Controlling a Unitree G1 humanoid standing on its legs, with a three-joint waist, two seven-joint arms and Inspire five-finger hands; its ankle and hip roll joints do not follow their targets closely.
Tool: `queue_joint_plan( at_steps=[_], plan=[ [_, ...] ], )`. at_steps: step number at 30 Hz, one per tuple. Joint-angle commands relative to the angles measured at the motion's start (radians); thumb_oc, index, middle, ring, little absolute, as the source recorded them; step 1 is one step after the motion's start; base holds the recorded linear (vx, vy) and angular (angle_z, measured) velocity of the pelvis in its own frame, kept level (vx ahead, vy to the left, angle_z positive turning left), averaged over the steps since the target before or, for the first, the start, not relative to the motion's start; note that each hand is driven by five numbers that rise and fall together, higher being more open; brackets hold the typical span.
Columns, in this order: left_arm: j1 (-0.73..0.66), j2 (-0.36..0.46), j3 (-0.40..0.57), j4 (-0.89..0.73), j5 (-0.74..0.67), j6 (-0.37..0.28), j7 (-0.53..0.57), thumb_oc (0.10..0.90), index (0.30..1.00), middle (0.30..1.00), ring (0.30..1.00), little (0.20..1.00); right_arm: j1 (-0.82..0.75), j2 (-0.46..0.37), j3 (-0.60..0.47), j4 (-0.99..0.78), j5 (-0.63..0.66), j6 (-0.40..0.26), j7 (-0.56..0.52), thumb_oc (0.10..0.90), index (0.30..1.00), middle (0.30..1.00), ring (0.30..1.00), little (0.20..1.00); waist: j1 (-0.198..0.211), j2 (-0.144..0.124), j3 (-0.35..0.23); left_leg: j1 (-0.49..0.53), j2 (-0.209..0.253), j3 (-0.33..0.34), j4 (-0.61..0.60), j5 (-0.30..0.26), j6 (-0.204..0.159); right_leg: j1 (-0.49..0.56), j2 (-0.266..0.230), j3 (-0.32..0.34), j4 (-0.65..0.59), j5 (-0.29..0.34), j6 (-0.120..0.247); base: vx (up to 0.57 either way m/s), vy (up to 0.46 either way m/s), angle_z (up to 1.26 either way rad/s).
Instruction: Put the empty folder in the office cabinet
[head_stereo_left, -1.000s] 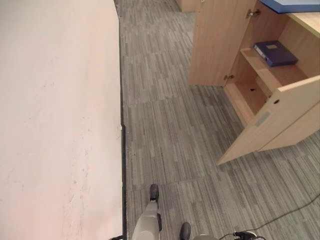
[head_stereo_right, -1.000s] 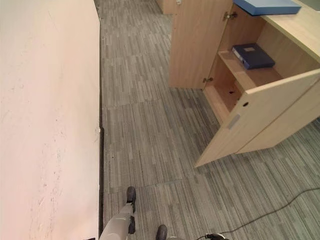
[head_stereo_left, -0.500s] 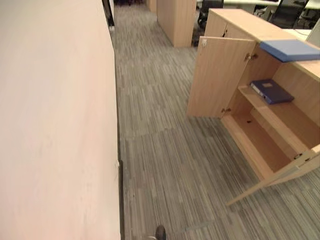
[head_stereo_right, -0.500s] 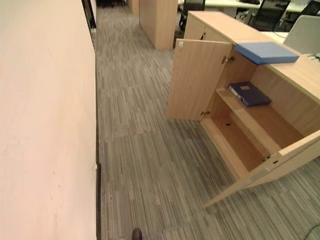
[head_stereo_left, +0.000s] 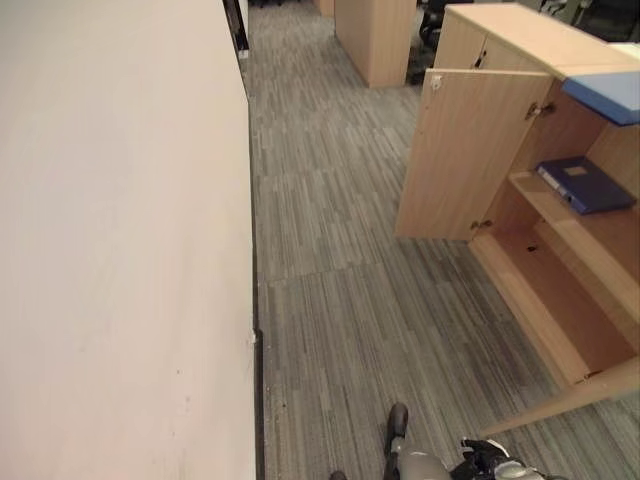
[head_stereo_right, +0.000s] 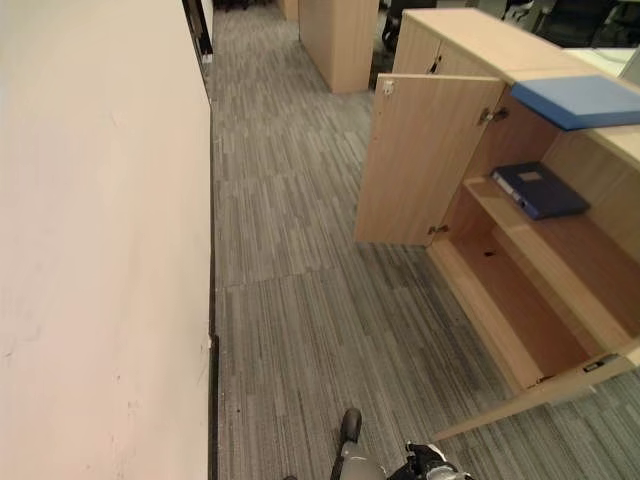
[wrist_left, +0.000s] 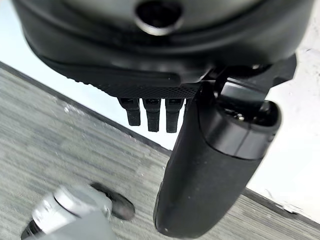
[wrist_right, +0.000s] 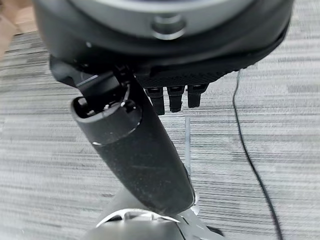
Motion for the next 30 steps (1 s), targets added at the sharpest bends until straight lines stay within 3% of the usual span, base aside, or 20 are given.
queue_joint_plan(
  at_steps=[1, 4, 6, 9, 10, 11, 13, 14, 15, 16, 17, 18, 19, 20, 22, 23, 25, 26, 30],
  plan=[
    [-0.008, 0.046, -0.008, 0.026, 0.023, -0.017, 0.019, 0.8, 0.9, 0.9, 0.9, 0.9, -0.09, 0.06, 0.004, -0.017, 0.09, -0.05, 0.02, 0.8, 0.9, 0.9, 0.9, 0.9, 0.006, -0.006, -0.024, 0.077, 0.035, -0.01, 0.004, -0.1, -0.061, 0.031, 0.024, 0.009, 0.001, 0.097, 0.039, 0.45, -0.188, 0.2],
    [-0.011, 0.035, -0.018, 0.024, 0.016, -0.018, 0.023, 0.8, 0.9, 0.9, 0.9, 0.9, -0.071, 0.039, -0.018, 0.009, 0.097, -0.05, 0.017, 0.8, 0.9, 0.9, 0.9, 0.9, -0.009, 0.013, -0.033, 0.115, 0.083, -0.023, 0.004, -0.126, -0.07, 0.003, 0.05, 0.019, 0.104, 0.058, 0.017, 0.42, -0.196, 0.29],
    [-0.026, 0.03, -0.048, 0.013, 0.023, -0.022, 0.022, 0.8, 0.9, 0.9, 0.9, 0.9, -0.054, 0.028, -0.036, 0.044, 0.099, -0.051, 0.009, 0.8, 0.9, 0.9, 0.9, 0.9, -0.017, 0.018, -0.036, 0.114, 0.125, -0.014, 0.055, -0.135, -0.093, 0.002, 0.066, 0.023, 0.174, -0.004, -0.011, 0.38, -0.23, 0.31],
    [-0.061, 0.024, -0.115, -0.019, 0.056, -0.024, 0.011, 0.8, 0.9, 0.9, 0.9, 0.9, -0.022, 0.025, -0.058, 0.096, 0.101, -0.053, 0.001, 0.8, 0.9, 0.9, 0.9, 0.9, -0.037, -0.001, -0.04, 0.047, 0.199, 0.026, 0.269, -0.037, -0.138, 0.062, 0.102, 0.024, 0.176, -0.07, -0.055, 0.39, -0.327, 0.14],
    [-0.067, 0.024, -0.127, -0.029, 0.056, -0.025, 0.011, 0.8, 0.9, 0.9, 0.9, 0.9, -0.011, 0.024, -0.061, 0.115, 0.106, -0.051, 0.001, 0.8, 0.9, 0.9, 0.9, 0.9, -0.039, -0.011, -0.036, -0.002, 0.219, 0.035, 0.391, 0.018, -0.144, 0.094, 0.116, 0.025, 0.161, -0.081, -0.073, 0.32, -0.334, 0.18],
    [-0.073, 0.027, -0.14, -0.041, 0.055, -0.023, 0.013, 0.8, 0.9, 0.9, 0.9, 0.9, -0.002, 0.022, -0.064, 0.134, 0.105, -0.048, 0.0, 0.8, 0.9, 0.9, 0.9, 0.9, -0.037, -0.027, -0.027, -0.058, 0.237, 0.041, 0.51, 0.074, -0.138, 0.125, 0.128, 0.03, 0.146, -0.094, -0.093, 0.3, -0.336, 0.12],
    [-0.087, 0.03, -0.157, -0.067, 0.058, -0.024, 0.022, 0.8, 0.9, 0.9, 0.9, 0.9, 0.005, 0.015, -0.063, 0.165, 0.091, -0.04, -0.001, 0.8, 0.9, 0.9, 0.9, 0.9, -0.023, -0.05, -0.007, -0.14, 0.252, 0.042, 0.708, 0.134, -0.118, 0.176, 0.15, 0.042, 0.125, -0.113, -0.125, 0.31, -0.342, -0.14],
    [-0.1, 0.033, -0.175, -0.075, 0.075, -0.029, 0.032, 0.8, 0.9, 0.9, 0.9, 0.9, 0.009, 0.005, -0.081, 0.196, 0.104, -0.03, -0.001, 0.8, 0.9, 0.9, 0.9, 0.9, -0.007, -0.069, 0.006, -0.206, 0.266, 0.071, 0.803, 0.142, -0.106, 0.216, 0.161, 0.056, 0.116, -0.137, -0.143, 0.41, -0.281, -0.32],
    [-0.098, 0.029, -0.184, -0.08, 0.081, -0.031, 0.03, 0.8, 0.9, 0.9, 0.9, 0.9, 0.014, 0.001, -0.089, 0.202, 0.116, -0.029, 0.0, 0.8, 0.9, 0.9, 0.9, 0.9, 0.0, -0.062, 0.009, -0.239, 0.272, 0.073, 0.816, 0.092, -0.108, 0.243, 0.171, 0.069, 0.12, -0.16, -0.141, 0.32, -0.181, -0.37],
    [-0.098, 0.029, -0.184, -0.08, 0.081, -0.031, 0.03, 0.8, 0.9, 0.9, 0.9, 0.9, 0.014, 0.001, -0.089, 0.202, 0.116, -0.029, 0.0, 0.8, 0.9, 0.9, 0.9, 0.9, 0.0, -0.062, 0.009, -0.239, 0.273, 0.073, 0.816, 0.092, -0.108, 0.243, 0.171, 0.069, 0.12, -0.16, -0.141, 0.29, -0.045, -0.3],
    [-0.096, 0.027, -0.203, -0.094, 0.095, -0.039, 0.023, 0.8, 0.9, 0.9, 0.9, 0.9, 0.021, -0.004, -0.102, 0.208, 0.132, -0.033, 0.001, 0.8, 0.9, 0.9, 0.9, 0.9, 0.017, -0.081, 0.011, -0.325, 0.24, 0.075, 0.758, 0.048, -0.093, 0.28, 0.159, 0.098, 0.111, -0.173, -0.14, 0.16, -0.023, -0.43],
    [-0.097, 0.028, -0.206, -0.097, 0.097, -0.042, 0.022, 0.8, 0.9, 0.9, 0.9, 0.9, 0.022, -0.005, -0.101, 0.209, 0.129, -0.035, 0.003, 0.8, 0.9, 0.9, 0.9, 0.9, 0.023, -0.096, 0.01, -0.348, 0.223, 0.089, 0.69, 0.064, -0.079, 0.277, 0.142, 0.103, 0.111, -0.165, -0.14, 0.31, -0.012, -0.62],
    [-0.095, 0.028, -0.211, -0.096, 0.101, -0.045, 0.02, 0.8, 0.9, 0.9, 0.9, 0.9, 0.031, -0.007, -0.095, 0.212, 0.116, -0.035, 0.007, 0.8, 0.9, 0.9, 0.9, 0.9, 0.03, -0.094, 0.013, -0.37, 0.215, 0.072, 0.625, 0.037, -0.093, 0.303, 0.142, 0.111, 0.112, -0.187, -0.131, 0.18, 0.018, -0.66],
    [-0.098, 0.029, -0.217, -0.097, 0.102, -0.046, 0.021, 0.8, 0.9, 0.9, 0.9, 0.9, 0.036, -0.007, -0.09, 0.212, 0.106, -0.034, 0.01, 0.8, 0.9, 0.9, 0.9, 0.9, 0.033, -0.105, 0.013, -0.387, 0.202, 0.076, 0.513, 0.073, -0.088, 0.306, 0.129, 0.113, 0.114, -0.181, -0.131, 0.25, 0.039, -0.52],
    [-0.104, 0.03, -0.221, -0.1, 0.103, -0.05, 0.024, 0.8, 0.9, 0.9, 0.9, 0.9, 0.042, -0.005, -0.083, 0.212, 0.095, -0.036, 0.012, 0.8, 0.9, 0.9, 0.9, 0.9, 0.039, -0.096, 0.011, -0.382, 0.193, 0.052, 0.3, 0.13, -0.112, 0.333, 0.132, 0.115, 0.108, -0.194, -0.122, 0.22, 0.055, -0.23],
    [-0.106, 0.029, -0.22, -0.103, 0.098, -0.054, 0.026, 0.8, 0.9, 0.9, 0.9, 0.9, 0.042, -0.004, -0.079, 0.21, 0.086, -0.039, 0.01, 0.8, 0.9, 0.9, 0.9, 0.9, 0.044, -0.088, 0.009, -0.394, 0.19, 0.034, 0.213, 0.189, -0.127, 0.35, 0.141, 0.116, 0.103, -0.201, -0.12, 0.28, 0.057, -0.11],
    [-0.109, 0.024, -0.219, -0.103, 0.089, -0.059, 0.026, 0.8, 0.9, 0.9, 0.9, 0.9, 0.048, -0.001, -0.075, 0.211, 0.075, -0.043, 0.009, 0.8, 0.9, 0.9, 0.9, 0.9, 0.056, -0.082, 0.011, -0.419, 0.18, -0.007, 0.062, 0.227, -0.142, 0.39, 0.149, 0.135, 0.094, -0.216, -0.116, 0.36, 0.066, -0.02],
    [-0.109, 0.013, -0.22, -0.106, 0.082, -0.064, 0.026, 0.8, 0.9, 0.9, 0.9, 0.9, 0.058, 0.007, -0.066, 0.209, 0.053, -0.046, 0.012, 0.8, 0.9, 0.9, 0.9, 0.9, 0.063, -0.072, 0.008, -0.47, 0.177, -0.043, 0.004, 0.234, -0.16, 0.42, 0.159, 0.157, 0.095, -0.238, -0.116, 0.31, 0.06, -0.04],
    [-0.109, 0.007, -0.213, -0.104, 0.074, -0.065, 0.03, 0.8, 0.9, 0.9, 0.9, 0.9, 0.064, 0.012, -0.059, 0.211, 0.033, -0.044, 0.017, 0.8, 0.9, 0.9, 0.9, 0.9, 0.066, -0.067, 0.003, -0.489, 0.183, -0.044, 0.004, 0.241, -0.169, 0.457, 0.16, 0.183, 0.095, -0.263, -0.114, 0.25, 0.064, -0.36]
  ],
)
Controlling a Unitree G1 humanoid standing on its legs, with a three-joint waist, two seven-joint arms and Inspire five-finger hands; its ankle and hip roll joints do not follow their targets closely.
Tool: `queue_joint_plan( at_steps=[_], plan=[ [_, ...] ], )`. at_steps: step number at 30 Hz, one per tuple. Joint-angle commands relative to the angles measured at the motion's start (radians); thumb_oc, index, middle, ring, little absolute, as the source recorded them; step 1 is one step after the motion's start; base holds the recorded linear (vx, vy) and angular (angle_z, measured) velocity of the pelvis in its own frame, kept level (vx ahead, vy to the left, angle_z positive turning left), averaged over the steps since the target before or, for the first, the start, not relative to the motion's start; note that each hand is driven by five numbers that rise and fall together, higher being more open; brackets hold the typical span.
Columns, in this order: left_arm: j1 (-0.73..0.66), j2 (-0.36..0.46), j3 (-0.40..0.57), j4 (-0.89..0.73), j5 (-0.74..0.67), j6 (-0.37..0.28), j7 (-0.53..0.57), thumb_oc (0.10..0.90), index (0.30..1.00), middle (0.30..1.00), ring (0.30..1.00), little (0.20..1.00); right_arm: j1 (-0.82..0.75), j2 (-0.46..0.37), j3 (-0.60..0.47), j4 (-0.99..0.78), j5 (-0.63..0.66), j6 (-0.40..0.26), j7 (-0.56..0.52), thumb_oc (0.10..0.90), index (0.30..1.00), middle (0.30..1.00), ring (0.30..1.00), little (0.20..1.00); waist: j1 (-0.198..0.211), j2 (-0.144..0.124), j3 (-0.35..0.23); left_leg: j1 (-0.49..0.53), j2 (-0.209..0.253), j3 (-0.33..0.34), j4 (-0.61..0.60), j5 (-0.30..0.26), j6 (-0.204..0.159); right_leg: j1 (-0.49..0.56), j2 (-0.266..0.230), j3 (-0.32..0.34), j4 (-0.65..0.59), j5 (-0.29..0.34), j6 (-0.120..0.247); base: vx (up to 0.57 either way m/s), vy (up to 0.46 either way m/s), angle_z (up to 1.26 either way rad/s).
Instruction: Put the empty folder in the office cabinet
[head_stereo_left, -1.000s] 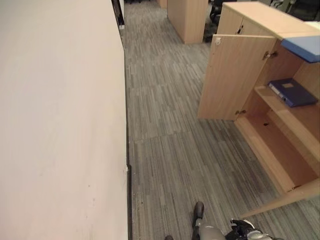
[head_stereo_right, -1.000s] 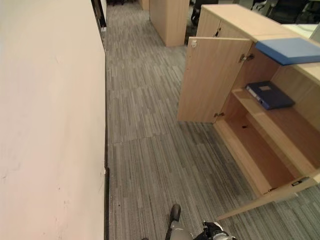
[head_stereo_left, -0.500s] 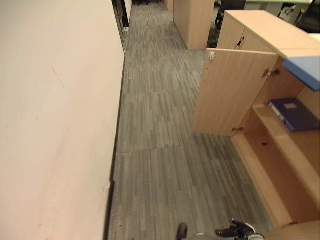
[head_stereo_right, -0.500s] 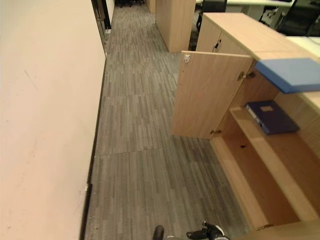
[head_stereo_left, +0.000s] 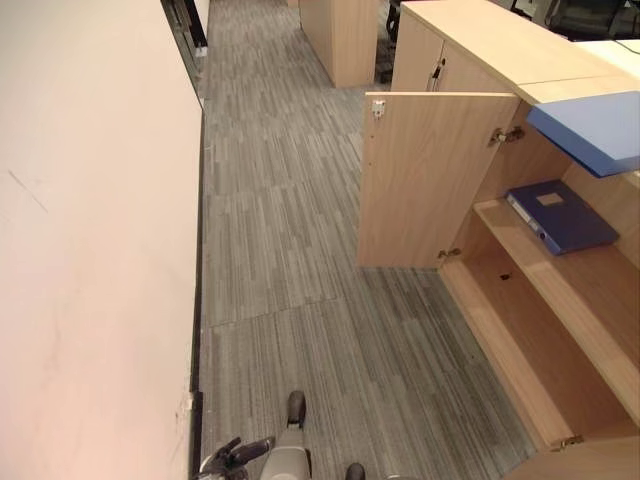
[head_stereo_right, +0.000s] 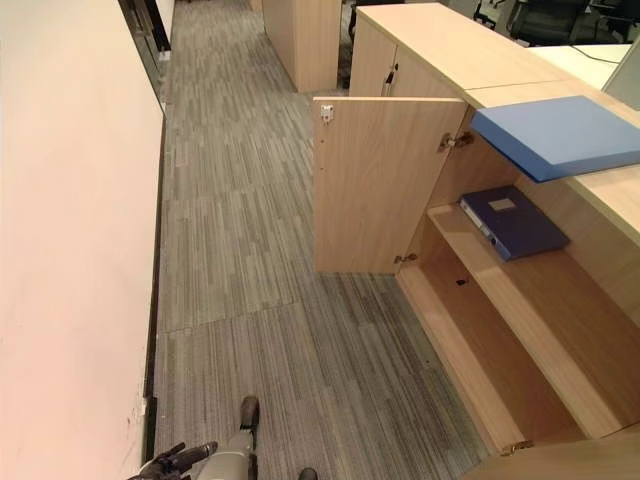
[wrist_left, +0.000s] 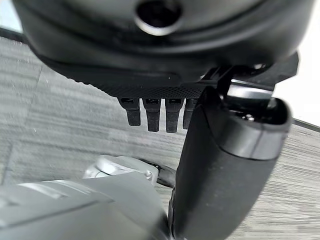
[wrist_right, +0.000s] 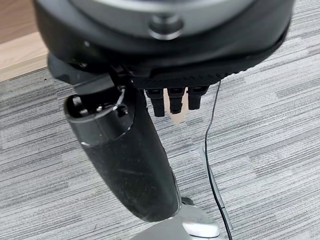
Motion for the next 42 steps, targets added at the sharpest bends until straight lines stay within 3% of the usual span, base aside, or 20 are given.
queue_joint_plan(
  at_steps=[1, 4, 8, 9, 10, 11, 12, 13, 15, 17, 18, 19, 21, 25, 29, 33, 36, 37, 39, 42],
  plan=[
    [0.046, 0.017, -0.018, 0.026, 0.004, -0.011, 0.029, 0.8, 0.9, 0.9, 0.9, 0.9, 0.036, -0.022, -0.001, 0.009, -0.053, -0.024, 0.01, 0.8, 0.9, 0.9, 0.9, 0.9, 0.034, -0.008, -0.043, -0.03, -0.016, 0.006, 0.003, -0.02, 0.057, 0.04, -0.085, 0.08, 0.102, -0.107, 0.138, 0.39, 0.15, -0.41],
    [0.06, 0.009, 0.06, 0.073, -0.106, -0.006, 0.038, 0.8, 0.9, 0.9, 0.9, 0.9, 0.052, -0.007, 0.0, 0.023, -0.075, -0.019, 0.018, 0.8, 0.9, 0.9, 0.9, 0.9, 0.049, -0.002, -0.087, 0.019, -0.026, -0.101, 0.003, 0.031, 0.048, 0.068, -0.094, 0.141, 0.11, -0.145, 0.14, 0.5, 0.197, -0.87],
    [0.063, 0.018, 0.103, 0.105, -0.16, 0.002, 0.048, 0.8, 0.9, 0.9, 0.9, 0.9, 0.049, 0.004, 0.037, 0.029, -0.144, -0.004, 0.032, 0.8, 0.9, 0.9, 0.9, 0.9, 0.069, -0.035, -0.11, -0.04, -0.068, -0.031, 0.205, -0.033, 0.087, 0.089, -0.181, 0.144, 0.135, -0.141, 0.192, 0.38, 0.236, -0.36],
    [0.068, 0.023, 0.111, 0.122, -0.156, 0.006, 0.046, 0.8, 0.9, 0.9, 0.9, 0.9, 0.049, 0.002, 0.035, 0.031, -0.145, -0.004, 0.036, 0.8, 0.9, 0.9, 0.9, 0.9, 0.075, -0.044, -0.119, -0.045, -0.087, -0.013, 0.244, -0.071, 0.108, 0.075, -0.213, 0.152, 0.18, -0.111, 0.21, 0.45, 0.385, -0.35],
    [0.074, 0.033, 0.122, 0.133, -0.151, 0.013, 0.048, 0.8, 0.9, 0.9, 0.9, 0.9, 0.042, -0.003, 0.025, 0.02, -0.139, -0.01, 0.029, 0.8, 0.9, 0.9, 0.9, 0.9, 0.078, -0.04, -0.132, -0.011, -0.107, 0.02, 0.247, -0.121, 0.147, 0.005, -0.26, 0.162, 0.321, -0.018, 0.238, 0.34, 0.308, -0.39],
    [0.074, 0.033, 0.122, 0.133, -0.151, 0.013, 0.048, 0.8, 0.9, 0.9, 0.9, 0.9, 0.042, -0.003, 0.025, 0.02, -0.139, -0.01, 0.029, 0.8, 0.9, 0.9, 0.9, 0.9, 0.079, -0.039, -0.135, -0.013, -0.105, 0.02, 0.246, -0.119, 0.147, 0.001, -0.258, 0.164, 0.321, -0.017, 0.238, 0.37, 0.397, -0.8],
    [0.071, 0.045, 0.133, 0.128, -0.156, 0.015, 0.056, 0.8, 0.9, 0.9, 0.9, 0.9, 0.025, -0.009, 0.014, -0.005, -0.122, -0.013, 0.016, 0.8, 0.9, 0.9, 0.9, 0.9, 0.07, -0.021, -0.122, 0.048, -0.122, 0.049, 0.216, -0.143, 0.18, -0.095, -0.297, 0.159, 0.51, 0.12, 0.227, 0.16, 0.201, -0.79],
    [0.071, 0.044, 0.133, 0.128, -0.156, 0.015, 0.056, 0.8, 0.9, 0.9, 0.9, 0.9, 0.025, -0.009, 0.014, -0.005, -0.122, -0.013, 0.016, 0.8, 0.9, 0.9, 0.9, 0.9, 0.073, -0.02, -0.124, 0.046, -0.12, 0.051, 0.214, -0.141, 0.18, -0.1, -0.295, 0.163, 0.511, 0.121, 0.227, 0.25, 0.322, -0.72],
    [0.077, 0.057, 0.128, 0.111, -0.148, 0.012, 0.059, 0.8, 0.9, 0.9, 0.9, 0.9, 0.016, -0.005, 0.012, -0.066, -0.088, -0.03, -0.001, 0.8, 0.9, 0.9, 0.9, 0.9, 0.058, 0.004, -0.109, 0.13, -0.123, 0.089, 0.161, -0.152, 0.198, -0.167, -0.34, 0.071, 0.634, 0.178, 0.2, 0.22, 0.274, -0.48],
    [0.083, 0.065, 0.127, 0.099, -0.144, 0.012, 0.057, 0.8, 0.9, 0.9, 0.9, 0.9, 0.017, -0.001, 0.023, -0.138, -0.077, -0.049, -0.015, 0.8, 0.9, 0.9, 0.9, 0.9, 0.043, 0.019, -0.096, 0.201, -0.13, 0.119, 0.115, -0.167, 0.202, -0.205, -0.386, -0.038, 0.669, 0.159, 0.196, 0.22, 0.208, -0.38],
    [0.083, 0.065, 0.128, 0.099, -0.144, 0.012, 0.057, 0.8, 0.9, 0.9, 0.9, 0.9, 0.017, -0.002, 0.023, -0.138, -0.077, -0.049, -0.015, 0.8, 0.9, 0.9, 0.9, 0.9, 0.042, 0.019, -0.096, 0.201, -0.13, 0.118, 0.115, -0.167, 0.202, -0.205, -0.385, -0.038, 0.669, 0.159, 0.196, 0.25, 0.128, -0.22],
    [0.083, 0.067, 0.123, 0.074, -0.135, 0.011, 0.054, 0.8, 0.9, 0.9, 0.9, 0.9, 0.015, -0.012, 0.034, -0.184, -0.099, -0.061, -0.042, 0.8, 0.9, 0.9, 0.9, 0.9, 0.024, 0.033, -0.073, 0.248, -0.123, 0.135, 0.1, -0.206, 0.192, -0.257, -0.396, -0.116, 0.622, 0.071, 0.203, 0.23, 0.07, -0.15],
    [0.075, 0.066, 0.12, 0.055, -0.133, 0.006, 0.061, 0.8, 0.9, 0.9, 0.9, 0.9, 0.003, -0.021, 0.02, -0.195, -0.092, -0.059, -0.062, 0.8, 0.9, 0.9, 0.9, 0.9, 0.005, 0.044, -0.042, 0.272, -0.105, 0.161, 0.113, -0.243, 0.179, -0.302, -0.4, -0.167, 0.476, 0.058, 0.22, 0.22, 0.0, -0.47],
    [0.046, 0.059, 0.11, 0.04, -0.115, 0.001, 0.073, 0.8, 0.9, 0.9, 0.9, 0.9, -0.013, -0.026, -0.009, -0.184, -0.071, -0.053, -0.082, 0.8, 0.9, 0.9, 0.9, 0.9, -0.024, 0.035, -0.012, 0.341, -0.078, 0.217, 0.11, -0.288, 0.153, -0.328, -0.366, -0.203, 0.125, 0.163, 0.293, 0.19, -0.115, -0.68],
    [0.031, 0.057, 0.121, 0.053, -0.112, -0.001, 0.082, 0.8, 0.9, 0.9, 0.9, 0.9, -0.015, -0.016, -0.024, -0.161, -0.057, -0.046, -0.097, 0.8, 0.9, 0.9, 0.9, 0.9, -0.034, 0.017, -0.013, 0.423, -0.056, 0.274, 0.06, -0.303, 0.124, -0.37, -0.371, -0.273, -0.001, 0.229, 0.341, 0.2, -0.153, -0.59],
    [0.041, 0.045, 0.131, 0.073, -0.116, -0.003, 0.088, 0.8, 0.9, 0.9, 0.9, 0.9, 0.006, -0.003, -0.017, -0.116, -0.059, -0.041, -0.096, 0.8, 0.9, 0.9, 0.9, 0.9, -0.034, -0.014, -0.044, 0.506, -0.05, 0.312, 0.003, -0.321, 0.098, -0.339, -0.388, -0.323, 0.001, 0.26, 0.345, 0.32, -0.275, -0.47],
    [0.044, 0.024, 0.149, 0.081, -0.211, -0.007, 0.099, 0.8, 0.9, 0.9, 0.9, 0.9, 0.007, -0.01, -0.017, -0.103, -0.056, -0.04, -0.101, 0.8, 0.9, 0.9, 0.9, 0.9, -0.055, -0.006, -0.043, 0.538, 0.012, 0.311, 0.004, -0.328, 0.074, -0.389, -0.386, -0.305, 0.11, 0.254, 0.333, 0.33, -0.338, -0.21],
    [0.037, 0.014, 0.147, 0.086, -0.228, -0.008, 0.099, 0.8, 0.9, 0.9, 0.9, 0.9, -0.001, -0.019, -0.022, -0.102, -0.04, -0.041, -0.111, 0.8, 0.9, 0.9, 0.9, 0.9, -0.072, 0.01, -0.038, 0.555, 0.056, 0.325, 0.008, -0.338, 0.066, -0.445, -0.386, -0.295, 0.232, 0.197, 0.312, 0.27, -0.295, -0.01],
    [0.028, 0.006, 0.136, 0.092, -0.223, -0.008, 0.096, 0.8, 0.9, 0.9, 0.9, 0.9, -0.01, -0.024, -0.018, -0.098, -0.036, -0.044, -0.113, 0.8, 0.9, 0.9, 0.9, 0.9, -0.087, 0.019, -0.039, 0.549, 0.083, 0.337, 0.031, -0.343, 0.058, -0.482, -0.382, -0.294, 0.297, 0.159, 0.298, 0.22, -0.262, 0.0],
    [-0.008, -0.003, 0.09, 0.087, -0.228, 0.003, 0.076, 0.8, 0.9, 0.9, 0.9, 0.9, -0.034, -0.046, -0.013, -0.095, -0.018, -0.05, -0.12, 0.8, 0.9, 0.9, 0.9, 0.9, -0.123, 0.028, -0.034, 0.504, 0.167, 0.351, 0.121, -0.258, 0.027, -0.511, -0.348, -0.277, 0.353, 0.091, 0.256, 0.22, -0.322, -0.2]
  ],
)
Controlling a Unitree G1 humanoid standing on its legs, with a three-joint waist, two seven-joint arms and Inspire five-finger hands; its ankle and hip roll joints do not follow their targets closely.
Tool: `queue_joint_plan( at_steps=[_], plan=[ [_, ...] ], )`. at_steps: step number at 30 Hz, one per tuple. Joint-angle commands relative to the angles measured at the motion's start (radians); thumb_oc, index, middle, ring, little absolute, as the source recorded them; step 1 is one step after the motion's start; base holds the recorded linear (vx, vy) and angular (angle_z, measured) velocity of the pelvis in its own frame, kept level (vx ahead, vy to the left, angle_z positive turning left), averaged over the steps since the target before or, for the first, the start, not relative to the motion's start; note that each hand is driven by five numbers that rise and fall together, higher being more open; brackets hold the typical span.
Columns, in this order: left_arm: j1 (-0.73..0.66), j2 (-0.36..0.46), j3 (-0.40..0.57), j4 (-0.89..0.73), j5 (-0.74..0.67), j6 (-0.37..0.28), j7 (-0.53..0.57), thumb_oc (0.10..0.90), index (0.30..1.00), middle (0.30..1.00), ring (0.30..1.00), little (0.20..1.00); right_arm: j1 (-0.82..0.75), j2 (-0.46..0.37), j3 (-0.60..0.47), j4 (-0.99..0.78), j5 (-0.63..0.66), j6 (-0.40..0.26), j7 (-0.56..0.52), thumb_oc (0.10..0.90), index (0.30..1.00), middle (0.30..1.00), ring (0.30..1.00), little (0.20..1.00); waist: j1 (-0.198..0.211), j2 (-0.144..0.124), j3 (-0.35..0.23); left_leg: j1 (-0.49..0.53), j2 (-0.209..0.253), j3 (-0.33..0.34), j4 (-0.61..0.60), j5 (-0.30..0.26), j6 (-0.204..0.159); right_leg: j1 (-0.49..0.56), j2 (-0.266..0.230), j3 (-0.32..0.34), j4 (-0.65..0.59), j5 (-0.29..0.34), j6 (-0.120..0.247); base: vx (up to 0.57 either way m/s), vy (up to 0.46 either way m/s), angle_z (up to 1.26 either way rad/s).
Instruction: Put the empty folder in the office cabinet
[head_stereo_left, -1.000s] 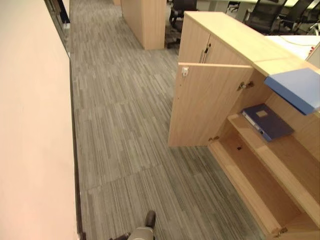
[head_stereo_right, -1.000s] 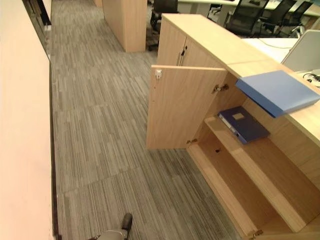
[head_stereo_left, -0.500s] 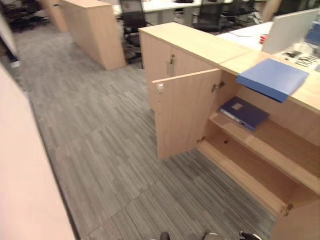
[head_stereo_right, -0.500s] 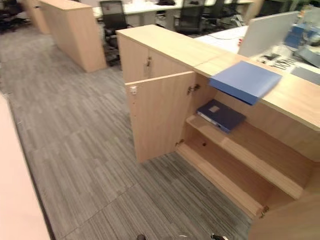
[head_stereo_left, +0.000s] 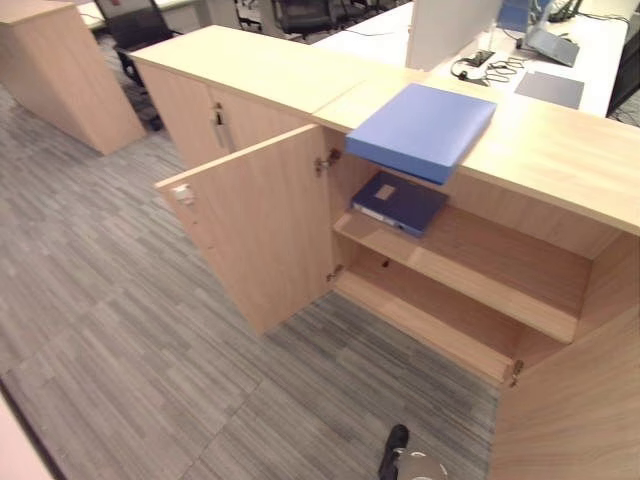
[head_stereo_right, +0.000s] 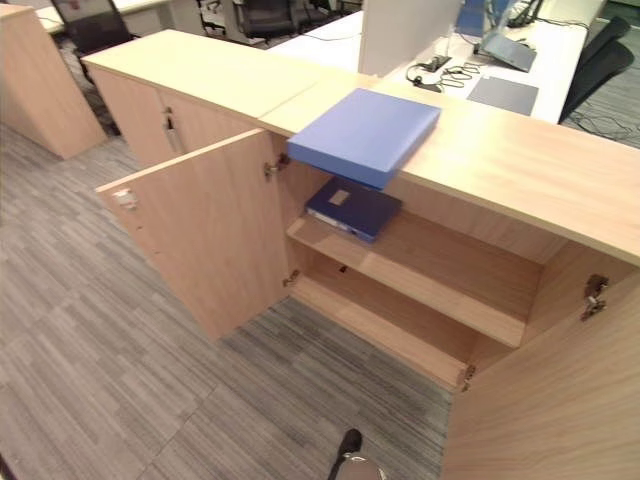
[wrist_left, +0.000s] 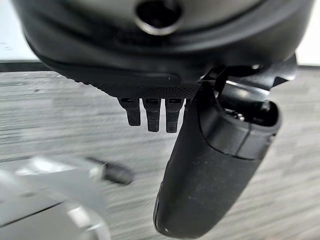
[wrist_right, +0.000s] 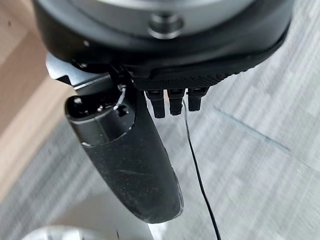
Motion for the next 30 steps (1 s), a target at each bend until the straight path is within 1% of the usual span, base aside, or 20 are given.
queue_joint_plan(
  at_steps=[1, 2, 4, 5, 6, 7, 8, 9, 10, 11, 12, 14, 18, 19, 21, 23, 25, 27, 28, 30],
  plan=[
    [-0.119, 0.006, -0.016, -0.015, -0.005, -0.018, -0.02, 0.8, 0.9, 0.9, 0.9, 0.9, -0.093, -0.034, 0.021, 0.026, 0.045, -0.026, -0.029, 0.8, 0.9, 0.9, 0.9, 0.9, -0.03, 0.008, 0.039, 0.095, 0.121, -0.057, 0.049, 0.011, -0.034, -0.089, -0.042, 0.068, 0.058, -0.001, 0.095, 0.23, -0.32, -0.25],
    [-0.129, 0.002, -0.039, -0.026, 0.007, -0.018, -0.026, 0.8, 0.9, 0.9, 0.9, 0.9, -0.092, -0.038, 0.023, 0.029, 0.049, -0.028, -0.029, 0.8, 0.9, 0.9, 0.9, 0.9, -0.039, 0.012, 0.035, 0.09, 0.146, -0.056, 0.06, 0.079, -0.054, -0.086, -0.02, 0.069, 0.054, -0.015, 0.078, 0.22, -0.273, -0.21],
    [-0.149, -0.005, -0.086, -0.051, 0.034, -0.017, -0.039, 0.8, 0.9, 0.9, 0.9, 0.9, -0.086, -0.041, 0.034, 0.03, 0.046, -0.027, -0.018, 0.8, 0.9, 0.9, 0.9, 0.9, -0.05, 0.014, 0.023, 0.082, 0.175, -0.062, 0.072, 0.17, -0.069, -0.073, 0.021, 0.077, 0.035, -0.042, 0.054, 0.24, -0.274, -0.09],
    [-0.155, -0.007, -0.106, -0.066, 0.048, -0.021, -0.045, 0.8, 0.9, 0.9, 0.9, 0.9, -0.083, -0.042, 0.043, 0.033, 0.038, -0.026, -0.012, 0.8, 0.9, 0.9, 0.9, 0.9, -0.054, 0.016, 0.015, 0.082, 0.186, -0.063, 0.085, 0.203, -0.072, -0.066, 0.04, 0.084, 0.027, -0.057, 0.04, 0.31, -0.326, -0.05],
    [-0.163, -0.005, -0.141, -0.098, 0.079, -0.026, -0.052, 0.8, 0.9, 0.9, 0.9, 0.9, -0.081, -0.046, 0.065, 0.033, 0.021, -0.025, -0.003, 0.8, 0.9, 0.9, 0.9, 0.9, -0.051, 0.015, 0.005, 0.063, 0.203, -0.081, 0.151, 0.264, -0.068, -0.045, 0.082, 0.099, 0.011, -0.083, 0.01, 0.23, -0.236, -0.06],
    [-0.162, -0.005, -0.141, -0.099, 0.079, -0.026, -0.052, 0.8, 0.9, 0.9, 0.9, 0.9, -0.081, -0.046, 0.065, 0.033, 0.021, -0.025, -0.003, 0.8, 0.9, 0.9, 0.9, 0.9, -0.051, 0.016, 0.004, 0.061, 0.205, -0.082, 0.153, 0.264, -0.069, -0.045, 0.083, 0.098, 0.01, -0.083, 0.008, 0.23, -0.238, -0.13],
    [-0.167, 0.003, -0.172, -0.126, 0.134, -0.03, -0.054, 0.8, 0.9, 0.9, 0.9, 0.9, -0.085, -0.05, 0.083, 0.028, 0.009, -0.025, 0.003, 0.8, 0.9, 0.9, 0.9, 0.9, -0.044, 0.011, 0.003, 0.039, 0.2, -0.113, 0.214, 0.282, -0.053, -0.023, 0.107, 0.117, -0.013, -0.092, -0.009, 0.22, -0.227, -0.31],
    [-0.168, 0.02, -0.233, -0.198, 0.215, -0.038, -0.057, 0.8, 0.9, 0.9, 0.9, 0.9, -0.098, -0.058, 0.111, 0.01, -0.017, -0.025, 0.004, 0.8, 0.9, 0.9, 0.9, 0.9, -0.026, -0.009, 0.004, -0.032, 0.175, -0.195, 0.353, 0.289, -0.02, 0.032, 0.15, 0.151, -0.069, -0.1, -0.036, 0.28, -0.273, -0.47],
    [-0.16, 0.032, -0.26, -0.269, 0.232, -0.044, -0.062, 0.8, 0.9, 0.9, 0.9, 0.9, -0.1, -0.065, 0.124, -0.006, -0.034, -0.025, 0.006, 0.8, 0.9, 0.9, 0.9, 0.9, -0.008, -0.024, 0.01, -0.076, 0.135, -0.249, 0.418, 0.257, 0.006, 0.06, 0.162, 0.177, -0.094, -0.101, -0.044, 0.2, -0.193, -0.89],
    [-0.158, 0.033, -0.26, -0.272, 0.233, -0.043, -0.061, 0.8, 0.9, 0.9, 0.9, 0.9, -0.099, -0.064, 0.124, -0.007, -0.034, -0.025, 0.006, 0.8, 0.9, 0.9, 0.9, 0.9, -0.008, -0.023, 0.01, -0.08, 0.137, -0.251, 0.424, 0.253, 0.006, 0.06, 0.162, 0.176, -0.095, -0.1, -0.044, 0.15, -0.09, -1.2],
    [-0.117, 0.058, -0.295, -0.447, 0.214, -0.053, -0.086, 0.8, 0.9, 0.9, 0.9, 0.9, -0.106, -0.084, 0.148, -0.032, -0.077, -0.023, 0.018, 0.8, 0.9, 0.9, 0.9, 0.9, 0.034, -0.048, 0.043, -0.193, 0.047, -0.324, 0.521, 0.132, 0.053, 0.117, 0.164, 0.219, -0.128, -0.094, -0.041, 0.12, -0.04, -1.01],
    [-0.057, 0.088, -0.314, -0.606, 0.185, -0.054, -0.119, 0.8, 0.9, 0.9, 0.9, 0.9, -0.106, -0.097, 0.165, -0.038, -0.127, -0.023, 0.034, 0.8, 0.9, 0.9, 0.9, 0.9, 0.072, -0.076, 0.078, -0.286, 0.017, -0.314, 0.481, 0.005, 0.069, 0.181, 0.144, 0.243, -0.173, -0.084, -0.015, 0.16, 0.023, -0.71],
    [-0.026, 0.111, -0.311, -0.674, 0.169, -0.052, -0.132, 0.8, 0.9, 0.9, 0.9, 0.9, -0.108, -0.104, 0.166, -0.035, -0.139, -0.026, 0.038, 0.8, 0.9, 0.9, 0.9, 0.9, 0.096, -0.087, 0.096, -0.344, 0.007, -0.326, 0.394, 0.016, 0.048, 0.213, 0.133, 0.251, -0.191, -0.079, -0.006, 0.08, 0.122, -0.21],
    [-0.005, 0.119, -0.307, -0.69, 0.161, -0.045, -0.15, 0.8, 0.9, 0.9, 0.9, 0.9, -0.111, -0.107, 0.17, -0.034, -0.157, -0.028, 0.046, 0.8, 0.9, 0.9, 0.9, 0.9, 0.119, -0.076, 0.103, -0.364, -0.002, -0.392, 0.17, 0.137, 0.018, 0.23, 0.132, 0.268, -0.191, -0.075, 0.003, 0.11, 0.247, 0.03],
    [0.005, 0.123, -0.313, -0.707, 0.179, -0.041, -0.154, 0.8, 0.9, 0.9, 0.9, 0.9, -0.111, -0.117, 0.167, -0.028, -0.17, -0.027, 0.054, 0.8, 0.9, 0.9, 0.9, 0.9, 0.131, -0.055, 0.098, -0.369, 0.012, -0.459, 0.068, 0.182, -0.001, 0.248, 0.131, 0.286, -0.178, -0.094, 0.012, 0.18, 0.317, -0.51],
    [0.017, 0.122, -0.318, -0.721, 0.196, -0.04, -0.163, 0.8, 0.9, 0.9, 0.9, 0.9, -0.104, -0.125, 0.151, -0.025, -0.174, -0.031, 0.058, 0.8, 0.9, 0.9, 0.9, 0.9, 0.136, -0.028, 0.082, -0.343, 0.009, -0.49, 0.012, 0.178, -0.002, 0.255, 0.122, 0.31, -0.167, -0.104, 0.028, 0.18, 0.357, -0.61],
    [0.015, 0.13, -0.338, -0.709, 0.264, -0.033, -0.163, 0.8, 0.9, 0.9, 0.9, 0.9, -0.092, -0.129, 0.119, -0.018, -0.174, -0.029, 0.058, 0.8, 0.9, 0.9, 0.9, 0.9, 0.126, -0.013, 0.057, -0.318, 0.001, -0.48, 0.006, 0.165, -0.004, 0.26, 0.094, 0.316, -0.171, -0.099, 0.044, 0.19, 0.378, -0.3],
    [0.016, 0.131, -0.35, -0.703, 0.307, -0.031, -0.159, 0.8, 0.9, 0.9, 0.9, 0.9, -0.078, -0.138, 0.084, 0.005, -0.162, -0.024, 0.052, 0.8, 0.9, 0.9, 0.9, 0.9, 0.12, -0.005, 0.031, -0.294, -0.034, -0.467, 0.009, 0.142, 0.012, 0.27, 0.055, 0.324, -0.176, -0.089, 0.063, 0.17, 0.327, -0.1],
    [0.016, 0.131, -0.35, -0.703, 0.307, -0.031, -0.159, 0.8, 0.9, 0.9, 0.9, 0.9, -0.078, -0.138, 0.084, 0.004, -0.162, -0.024, 0.052, 0.8, 0.9, 0.9, 0.9, 0.9, 0.121, -0.006, 0.031, -0.294, -0.035, -0.466, 0.009, 0.141, 0.012, 0.271, 0.054, 0.325, -0.176, -0.089, 0.063, 0.18, 0.411, 0.01],
    [0.017, 0.142, -0.349, -0.721, 0.33, -0.025, -0.155, 0.8, 0.9, 0.9, 0.9, 0.9, -0.065, -0.129, 0.051, 0.023, -0.139, -0.014, 0.057, 0.8, 0.9, 0.9, 0.9, 0.9, 0.119, 0.005, 0.011, -0.253, -0.093, -0.439, -0.008, 0.108, 0.052, 0.257, 0.003, 0.351, -0.153, -0.071, 0.094, 0.18, 0.474, -0.21]
  ],
)
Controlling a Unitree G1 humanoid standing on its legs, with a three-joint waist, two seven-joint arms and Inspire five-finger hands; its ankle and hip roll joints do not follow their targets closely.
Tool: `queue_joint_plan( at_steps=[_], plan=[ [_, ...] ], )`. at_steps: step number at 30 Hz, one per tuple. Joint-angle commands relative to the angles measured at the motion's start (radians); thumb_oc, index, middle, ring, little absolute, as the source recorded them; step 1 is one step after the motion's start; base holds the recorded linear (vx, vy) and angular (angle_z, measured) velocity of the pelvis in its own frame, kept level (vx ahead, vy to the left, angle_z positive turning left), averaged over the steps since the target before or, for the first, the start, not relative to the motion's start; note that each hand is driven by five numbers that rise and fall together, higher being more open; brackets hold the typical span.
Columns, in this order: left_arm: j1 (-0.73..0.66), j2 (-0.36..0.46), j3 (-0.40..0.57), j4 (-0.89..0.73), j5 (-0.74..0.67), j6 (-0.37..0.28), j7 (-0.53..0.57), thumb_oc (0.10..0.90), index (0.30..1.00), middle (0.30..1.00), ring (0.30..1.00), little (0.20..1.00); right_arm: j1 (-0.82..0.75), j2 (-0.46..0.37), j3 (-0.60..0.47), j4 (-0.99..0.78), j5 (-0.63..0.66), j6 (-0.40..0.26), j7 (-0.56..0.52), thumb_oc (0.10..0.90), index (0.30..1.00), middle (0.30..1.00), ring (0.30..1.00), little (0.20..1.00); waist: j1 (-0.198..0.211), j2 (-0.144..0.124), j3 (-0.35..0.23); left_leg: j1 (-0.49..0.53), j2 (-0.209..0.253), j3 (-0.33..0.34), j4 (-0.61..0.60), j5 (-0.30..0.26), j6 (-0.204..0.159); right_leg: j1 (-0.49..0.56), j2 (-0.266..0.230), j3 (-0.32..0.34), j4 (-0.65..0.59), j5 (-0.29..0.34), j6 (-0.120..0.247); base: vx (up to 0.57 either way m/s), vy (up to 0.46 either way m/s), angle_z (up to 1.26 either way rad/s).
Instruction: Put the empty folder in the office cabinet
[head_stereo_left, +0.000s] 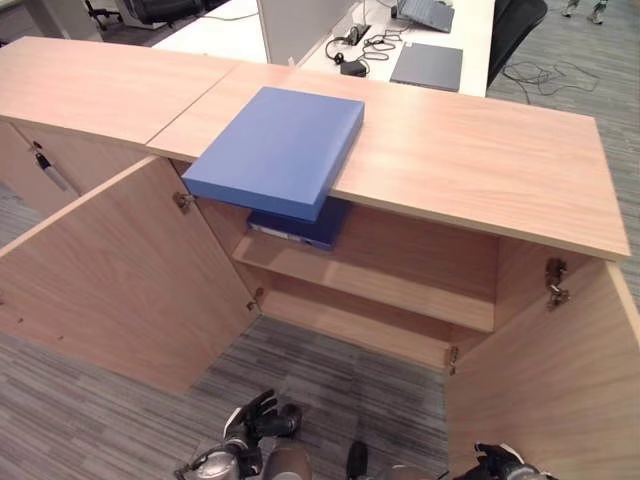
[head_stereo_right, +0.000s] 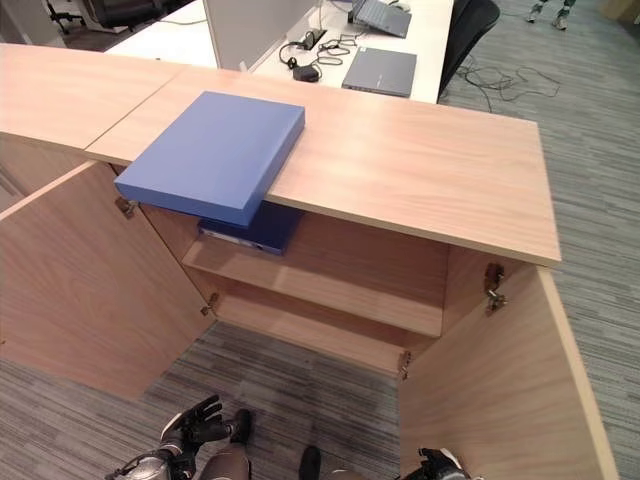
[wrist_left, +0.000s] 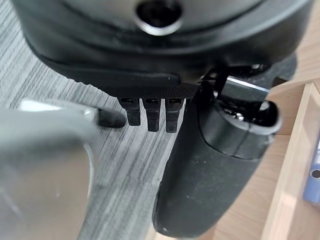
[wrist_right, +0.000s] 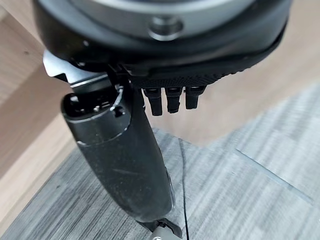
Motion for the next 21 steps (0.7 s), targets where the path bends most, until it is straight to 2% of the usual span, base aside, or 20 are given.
queue_joint_plan(
  at_steps=[1, 3, 6, 7, 8, 10, 11, 14, 17, 18, 19, 21],
  plan=[
    [-0.033, 0.078, -0.012, -0.127, 0.05, -0.046, 0.001, 0.8, 0.9, 0.9, 0.9, 0.9, 0.02, -0.039, -0.013, 0.003, 0.024, -0.001, -0.009, 0.8, 0.9, 0.9, 0.9, 0.9, 0.031, -0.025, -0.063, 0.0, -0.093, 0.055, 0.003, -0.073, 0.093, -0.01, -0.286, 0.055, 0.08, -0.04, 0.219, 0.11, 0.354, -0.36],
    [-0.032, 0.084, 0.005, -0.141, 0.04, -0.048, 0.011, 0.8, 0.9, 0.9, 0.9, 0.9, 0.017, -0.021, -0.007, -0.01, 0.026, 0.0, -0.007, 0.8, 0.9, 0.9, 0.9, 0.9, 0.035, -0.014, -0.07, 0.031, -0.127, 0.076, -0.023, -0.085, 0.115, -0.028, -0.312, 0.058, 0.105, -0.027, 0.232, 0.1, 0.322, -0.42],
    [-0.02, 0.084, 0.035, -0.167, 0.016, -0.038, 0.013, 0.8, 0.9, 0.9, 0.9, 0.9, 0.013, -0.006, -0.005, -0.039, 0.033, 0.002, -0.002, 0.8, 0.9, 0.9, 0.9, 0.9, 0.046, 0.005, -0.069, 0.076, -0.157, 0.105, -0.048, -0.102, 0.141, -0.07, -0.356, 0.01, 0.223, 0.007, 0.237, 0.07, 0.24, -0.51],
    [-0.02, 0.084, 0.035, -0.167, 0.016, -0.038, 0.013, 0.8, 0.9, 0.9, 0.9, 0.9, 0.013, -0.006, -0.005, -0.039, 0.033, 0.003, -0.002, 0.8, 0.9, 0.9, 0.9, 0.9, 0.046, 0.005, -0.069, 0.076, -0.157, 0.105, -0.048, -0.102, 0.141, -0.07, -0.356, 0.011, 0.223, 0.007, 0.237, 0.07, 0.186, -0.71],
    [-0.006, 0.091, 0.05, -0.193, 0.014, -0.025, 0.01, 0.8, 0.9, 0.9, 0.9, 0.9, 0.009, 0.007, 0.005, -0.066, 0.047, 0.008, 0.004, 0.8, 0.9, 0.9, 0.9, 0.9, 0.038, 0.018, -0.06, 0.11, -0.163, 0.117, -0.057, -0.113, 0.152, -0.107, -0.349, -0.005, 0.312, 0.02, 0.223, 0.06, 0.134, -0.31],
    [-0.001, 0.1, 0.061, -0.238, -0.005, -0.025, 0.017, 0.8, 0.9, 0.9, 0.9, 0.9, -0.004, 0.009, 0.018, -0.093, 0.05, 0.01, 0.002, 0.8, 0.9, 0.9, 0.9, 0.9, 0.03, 0.024, -0.044, 0.115, -0.162, 0.117, -0.057, -0.111, 0.15, -0.153, -0.294, 0.019, 0.281, 0.012, 0.211, 0.02, 0.057, -0.12],
    [0.001, 0.111, 0.067, -0.276, -0.017, -0.027, 0.02, 0.8, 0.9, 0.9, 0.9, 0.9, -0.004, 0.01, 0.019, -0.109, 0.063, 0.01, -0.005, 0.8, 0.9, 0.9, 0.9, 0.9, 0.03, 0.023, -0.03, 0.108, -0.169, 0.109, -0.057, -0.102, 0.146, -0.137, -0.27, 0.022, 0.202, 0.003, 0.217, -0.02, -0.029, -0.1],
    [0.004, 0.116, 0.075, -0.308, -0.01, -0.032, 0.03, 0.8, 0.9, 0.9, 0.9, 0.9, 0.0, 0.016, 0.014, -0.107, 0.07, 0.008, -0.01, 0.8, 0.9, 0.9, 0.9, 0.9, 0.028, 0.017, -0.03, 0.108, -0.175, 0.109, -0.057, -0.101, 0.143, -0.117, -0.263, 0.017, 0.151, 0.002, 0.215, 0.02, -0.056, 0.08],
    [0.036, 0.139, 0.168, -0.507, 0.077, -0.059, 0.099, 0.8, 0.9, 0.9, 0.9, 0.9, 0.032, 0.028, -0.008, -0.099, 0.057, 0.011, -0.024, 0.8, 0.9, 0.9, 0.9, 0.9, 0.045, -0.004, -0.055, 0.116, -0.166, 0.095, -0.057, -0.114, 0.124, -0.029, -0.256, -0.035, 0.035, 0.014, 0.222, 0.1, -0.144, 0.2],
    [0.064, 0.147, 0.221, -0.614, 0.173, -0.074, 0.139, 0.8, 0.9, 0.9, 0.9, 0.9, 0.054, 0.041, -0.024, -0.099, 0.057, 0.015, -0.039, 0.8, 0.9, 0.9, 0.9, 0.9, 0.053, -0.016, -0.064, 0.115, -0.163, 0.083, -0.057, -0.115, 0.119, -0.004, -0.244, -0.039, -0.003, 0.018, 0.22, 0.06, -0.14, 0.31],
    [0.068, 0.147, 0.223, -0.619, 0.175, -0.072, 0.139, 0.8, 0.9, 0.9, 0.9, 0.9, 0.055, 0.042, -0.023, -0.099, 0.056, 0.016, -0.039, 0.8, 0.9, 0.9, 0.9, 0.9, 0.051, -0.016, -0.064, 0.116, -0.163, 0.081, -0.057, -0.116, 0.118, -0.001, -0.244, -0.041, -0.006, 0.019, 0.22, 0.07, -0.135, 0.39],
    [0.089, 0.145, 0.278, -0.698, 0.31, -0.086, 0.198, 0.8, 0.9, 0.9, 0.9, 0.9, 0.077, 0.062, -0.025, -0.095, 0.05, 0.017, -0.048, 0.8, 0.9, 0.9, 0.9, 0.9, 0.06, -0.03, -0.077, 0.127, -0.158, 0.077, -0.057, -0.127, 0.11, 0.037, -0.24, -0.053, -0.047, 0.021, 0.221, 0.09, -0.111, 0.28]
  ],
)
